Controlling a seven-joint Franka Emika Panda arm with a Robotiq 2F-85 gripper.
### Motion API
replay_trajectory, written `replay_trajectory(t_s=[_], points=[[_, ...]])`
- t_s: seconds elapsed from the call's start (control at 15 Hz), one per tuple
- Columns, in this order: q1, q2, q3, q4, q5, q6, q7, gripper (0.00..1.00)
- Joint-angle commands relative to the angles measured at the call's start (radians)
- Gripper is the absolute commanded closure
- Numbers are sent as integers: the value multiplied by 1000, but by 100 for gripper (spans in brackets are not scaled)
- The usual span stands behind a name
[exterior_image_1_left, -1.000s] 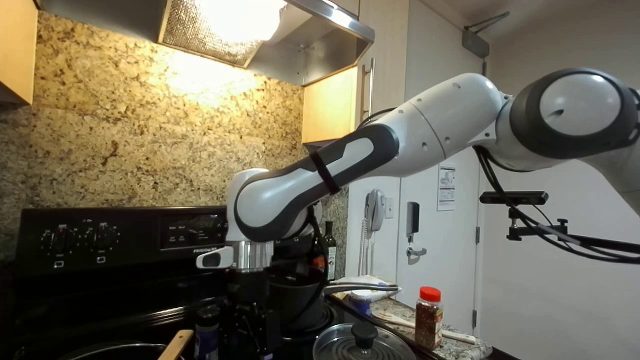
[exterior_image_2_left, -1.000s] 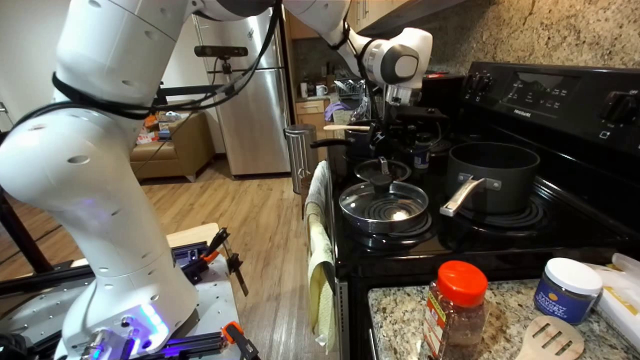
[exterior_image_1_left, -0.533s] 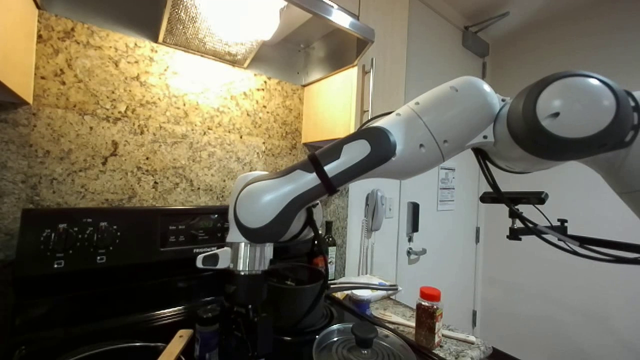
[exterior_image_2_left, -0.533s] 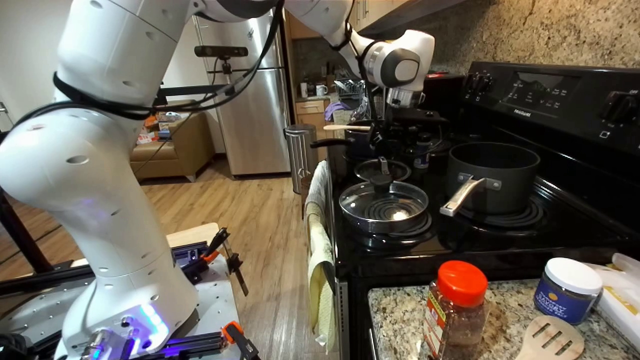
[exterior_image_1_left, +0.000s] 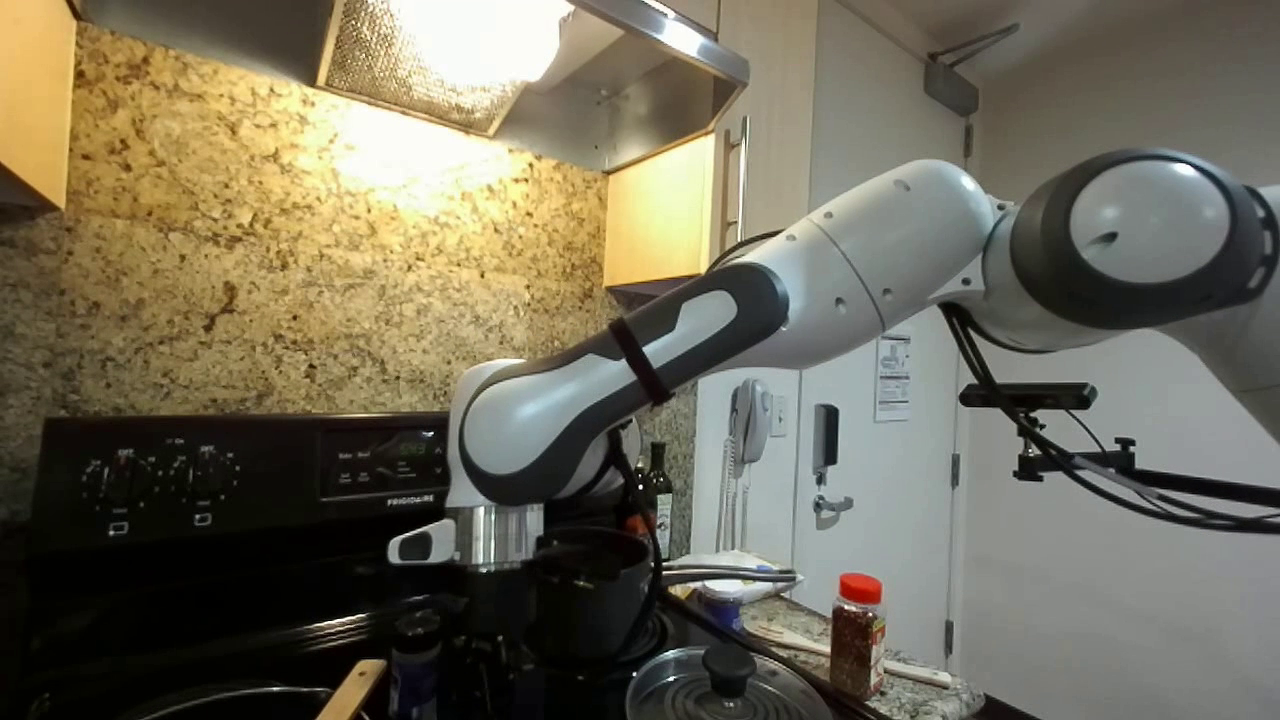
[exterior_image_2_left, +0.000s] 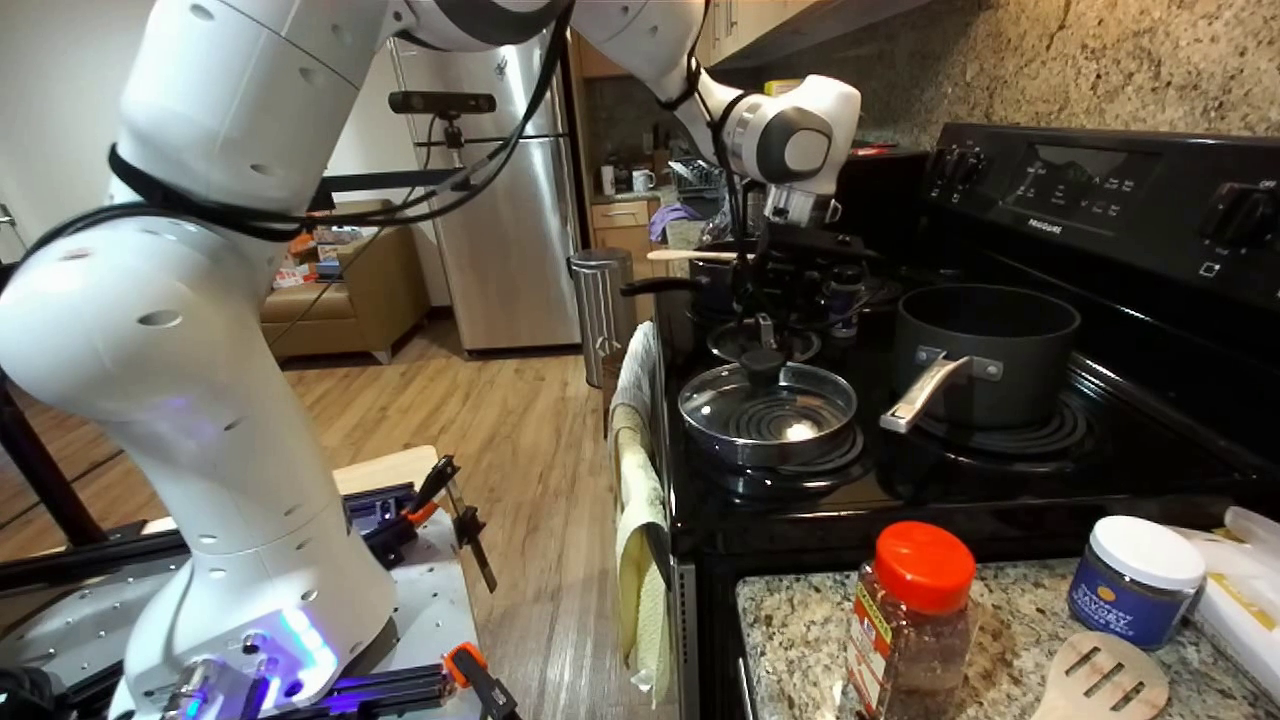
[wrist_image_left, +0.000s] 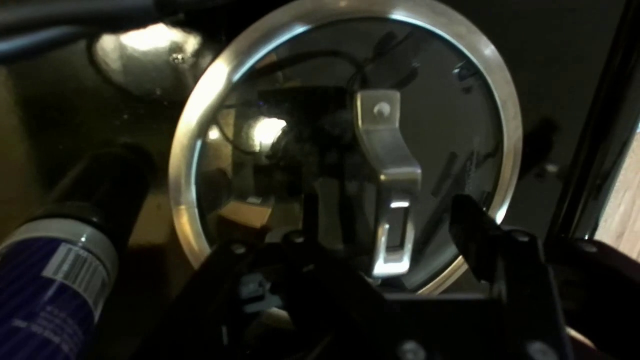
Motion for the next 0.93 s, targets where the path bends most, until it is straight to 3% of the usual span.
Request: replay_trajectory(t_s=[0.0,0.4,0.53,0.87], points=[[-2,7,10,16,-24,-29,23,60],[-6,-16,11,5,-24,-38,17,99],[0,-32,4,-2,-36,-44,32,95],[-8,-96,16,-27,-28,-92,7,95]])
